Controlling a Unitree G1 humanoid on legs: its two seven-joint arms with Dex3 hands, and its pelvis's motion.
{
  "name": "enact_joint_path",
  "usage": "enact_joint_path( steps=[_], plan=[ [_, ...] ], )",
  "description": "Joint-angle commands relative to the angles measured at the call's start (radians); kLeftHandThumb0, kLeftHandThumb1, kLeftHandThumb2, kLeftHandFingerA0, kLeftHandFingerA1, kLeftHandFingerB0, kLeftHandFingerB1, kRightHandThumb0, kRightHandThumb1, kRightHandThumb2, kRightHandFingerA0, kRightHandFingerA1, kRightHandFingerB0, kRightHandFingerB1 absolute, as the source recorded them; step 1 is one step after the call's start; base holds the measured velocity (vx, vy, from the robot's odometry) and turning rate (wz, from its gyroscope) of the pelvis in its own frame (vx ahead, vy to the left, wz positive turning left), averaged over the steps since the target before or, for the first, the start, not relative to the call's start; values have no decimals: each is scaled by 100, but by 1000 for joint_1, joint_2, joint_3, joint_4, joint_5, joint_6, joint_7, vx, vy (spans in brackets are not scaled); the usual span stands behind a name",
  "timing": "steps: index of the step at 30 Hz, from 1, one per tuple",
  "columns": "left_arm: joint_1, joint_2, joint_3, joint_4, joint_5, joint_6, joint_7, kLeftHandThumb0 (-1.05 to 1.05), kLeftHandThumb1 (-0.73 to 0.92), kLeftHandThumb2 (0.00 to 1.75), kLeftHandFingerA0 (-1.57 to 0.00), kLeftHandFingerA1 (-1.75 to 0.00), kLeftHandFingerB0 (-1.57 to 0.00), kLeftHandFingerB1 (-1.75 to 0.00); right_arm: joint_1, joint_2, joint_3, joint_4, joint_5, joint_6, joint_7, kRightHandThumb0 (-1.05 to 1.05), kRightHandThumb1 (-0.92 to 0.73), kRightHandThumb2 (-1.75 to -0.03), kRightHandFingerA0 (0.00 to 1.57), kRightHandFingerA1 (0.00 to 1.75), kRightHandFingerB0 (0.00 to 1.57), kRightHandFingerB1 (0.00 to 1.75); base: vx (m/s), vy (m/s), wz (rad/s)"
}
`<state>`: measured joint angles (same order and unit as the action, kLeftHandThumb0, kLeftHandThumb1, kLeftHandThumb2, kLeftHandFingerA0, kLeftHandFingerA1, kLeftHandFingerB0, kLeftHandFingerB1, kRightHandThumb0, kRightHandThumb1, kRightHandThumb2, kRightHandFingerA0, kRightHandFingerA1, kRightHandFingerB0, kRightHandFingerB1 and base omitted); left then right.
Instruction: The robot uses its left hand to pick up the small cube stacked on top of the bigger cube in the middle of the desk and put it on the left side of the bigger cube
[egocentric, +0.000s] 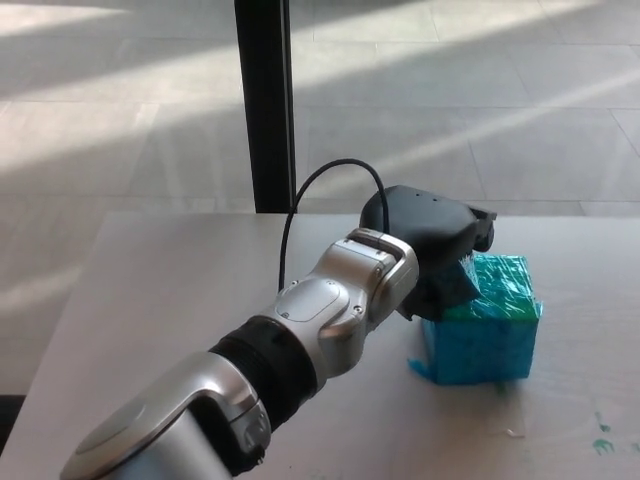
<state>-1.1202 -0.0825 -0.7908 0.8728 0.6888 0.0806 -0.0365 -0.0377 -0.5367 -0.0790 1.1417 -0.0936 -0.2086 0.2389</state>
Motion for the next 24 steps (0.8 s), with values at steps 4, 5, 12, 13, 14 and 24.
enact_joint_path(
  steps=[4, 5, 12, 13, 14, 24],
  plan=[
    [4, 18, 103, 25, -24, -107, 97, -28, 75, 62, -75, -175, -61, -147, 0, -9, -21, 29, 11, -33, -21, -28, -71, -61, 70, 56, 60, 40, 0, 0, 0],
    [1, 25, 104, 24, -7, -130, 133, -27, 71, 60, -77, -172, -66, -122, -2, -8, -23, 41, 11, -38, -22, -28, -72, -61, 71, 58, 59, 40, 0, 0, 0],
    [-98, 38, 167, 23, -7, -122, 43, -29, 70, 63, -78, -126, -72, -83, 7, -14, -21, 28, 10, -53, -17, -27, -74, -62, 70, 57, 61, 40, 0, 0, 0],
    [-113, 43, 170, 21, -4, -127, 36, -27, 70, 65, -80, -115, -74, -80, 10, -16, -19, 17, 9, -49, -13, -28, -73, -62, 69, 57, 60, 40, 0, 0, 0],
    [-128, 49, 171, 25, -1, -141, 35, -28, 68, 62, -81, -108, -76, -76, 12, -17, -19, 8, 10, -43, -9, -27, -73, -62, 69, 57, 61, 40, 0, 0, 0],
    [-238, 77, 167, 69, 13, -164, -2, -19, 64, 70, -84, -105, -76, -85, 7, -17, -20, 9, 12, -30, -5, -26, -72, -62, 70, 58, 60, 41, 0, 0, 0]
  ],
)
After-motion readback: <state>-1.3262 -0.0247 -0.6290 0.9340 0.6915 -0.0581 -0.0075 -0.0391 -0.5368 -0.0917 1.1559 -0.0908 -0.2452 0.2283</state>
